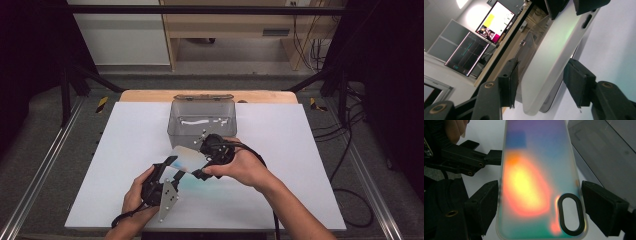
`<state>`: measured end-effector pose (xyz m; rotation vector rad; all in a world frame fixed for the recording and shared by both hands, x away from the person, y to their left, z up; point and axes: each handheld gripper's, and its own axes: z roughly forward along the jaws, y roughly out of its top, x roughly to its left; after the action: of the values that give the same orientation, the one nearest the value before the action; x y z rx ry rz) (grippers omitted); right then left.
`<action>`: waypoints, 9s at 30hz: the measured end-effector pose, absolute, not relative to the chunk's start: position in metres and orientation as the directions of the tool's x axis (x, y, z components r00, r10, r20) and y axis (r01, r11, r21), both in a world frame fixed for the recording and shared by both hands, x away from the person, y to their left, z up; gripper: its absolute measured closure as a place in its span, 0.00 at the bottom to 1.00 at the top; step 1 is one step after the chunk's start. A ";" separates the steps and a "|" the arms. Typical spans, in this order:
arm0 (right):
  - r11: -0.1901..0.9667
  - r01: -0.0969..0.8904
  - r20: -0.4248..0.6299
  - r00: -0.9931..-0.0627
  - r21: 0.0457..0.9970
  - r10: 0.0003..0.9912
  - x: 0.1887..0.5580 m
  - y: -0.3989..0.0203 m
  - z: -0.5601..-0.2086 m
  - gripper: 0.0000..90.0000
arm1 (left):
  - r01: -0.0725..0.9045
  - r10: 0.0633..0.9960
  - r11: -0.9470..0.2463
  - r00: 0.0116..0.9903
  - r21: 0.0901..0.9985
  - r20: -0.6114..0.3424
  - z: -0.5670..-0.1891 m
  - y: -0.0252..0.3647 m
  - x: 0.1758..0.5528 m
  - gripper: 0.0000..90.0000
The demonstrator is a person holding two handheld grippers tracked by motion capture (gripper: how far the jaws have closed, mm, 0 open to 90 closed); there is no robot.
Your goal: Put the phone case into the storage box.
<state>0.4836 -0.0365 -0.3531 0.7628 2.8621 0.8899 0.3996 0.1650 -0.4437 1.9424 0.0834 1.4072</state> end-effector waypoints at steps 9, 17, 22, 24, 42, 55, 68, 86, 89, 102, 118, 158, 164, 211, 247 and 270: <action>0.719 0.441 0.099 -0.879 0.536 0.466 0.485 -0.031 -0.351 0.19 | -0.353 0.430 -0.749 0.385 0.561 0.817 -0.444 0.166 0.399 0.60; 0.718 0.435 0.099 -0.883 0.543 0.460 0.486 -0.029 -0.350 0.19 | -0.344 0.426 -0.756 0.389 0.558 0.817 -0.446 0.168 0.401 0.62; 0.719 0.435 0.101 -0.883 0.542 0.458 0.486 -0.028 -0.351 0.19 | -0.352 0.421 -0.758 0.380 0.549 0.824 -0.446 0.169 0.400 0.64; 0.719 0.434 0.101 -0.883 0.542 0.458 0.486 -0.028 -0.351 0.19 | -0.360 0.412 -0.762 0.372 0.538 0.832 -0.446 0.168 0.399 0.65; 0.711 0.445 0.115 -0.879 0.544 0.462 0.489 -0.026 -0.353 0.19 | -0.380 0.388 -0.767 0.365 0.516 0.846 -0.447 0.167 0.398 0.71; 0.712 0.446 0.117 -0.879 0.543 0.461 0.489 -0.026 -0.353 0.19 | -0.389 0.376 -0.770 0.363 0.505 0.853 -0.448 0.166 0.398 0.75; 0.711 0.446 0.118 -0.879 0.543 0.462 0.490 -0.024 -0.353 0.19 | -0.390 0.371 -0.773 0.363 0.501 0.855 -0.448 0.166 0.398 0.77; 0.712 0.447 0.120 -0.879 0.542 0.461 0.490 -0.023 -0.353 0.19 | -0.395 0.360 -0.777 0.358 0.489 0.861 -0.448 0.167 0.398 0.79; 0.711 0.447 0.122 -0.880 0.543 0.459 0.490 -0.024 -0.353 0.19 | -0.395 0.354 -0.782 0.355 0.482 0.865 -0.448 0.167 0.397 0.80; 0.713 0.456 0.136 -0.878 0.532 0.459 0.490 -0.023 -0.354 0.19 | -0.400 0.329 -0.796 0.344 0.454 0.879 -0.448 0.167 0.396 0.83; 0.674 0.460 0.146 -0.871 0.579 0.468 0.491 -0.029 -0.352 0.17 | -0.395 0.291 -0.815 0.352 0.424 0.889 -0.450 0.167 0.396 0.90; 0.361 0.331 0.021 -0.761 0.872 0.648 0.468 -0.117 -0.357 0.08 | -0.250 0.507 -0.736 0.412 0.629 0.757 -0.439 0.199 0.406 0.90; 0.320 0.301 -0.005 -0.721 0.898 0.693 0.465 -0.134 -0.373 0.08 | -0.226 0.555 -0.703 0.419 0.674 0.719 -0.433 0.208 0.407 0.90; 0.122 0.154 -0.017 -0.549 0.981 0.836 0.413 -0.223 -0.430 0.05 | -0.042 0.746 -0.519 0.465 0.854 0.477 -0.373 0.231 0.442 0.90; 0.126 0.115 -0.042 -0.552 0.985 0.833 0.408 -0.232 -0.448 0.05 | 0.112 0.834 -0.393 0.462 0.913 0.302 -0.343 0.234 0.472 0.90; 0.135 0.122 -0.046 -0.550 0.983 0.834 0.408 -0.230 -0.451 0.04 | 0.159 0.857 -0.332 0.463 0.930 0.227 -0.335 0.227 0.487 0.90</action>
<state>0.4083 -0.2303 -0.4511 0.9214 1.7926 1.4633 0.4870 0.2269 -0.3346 1.7788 0.8667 0.9375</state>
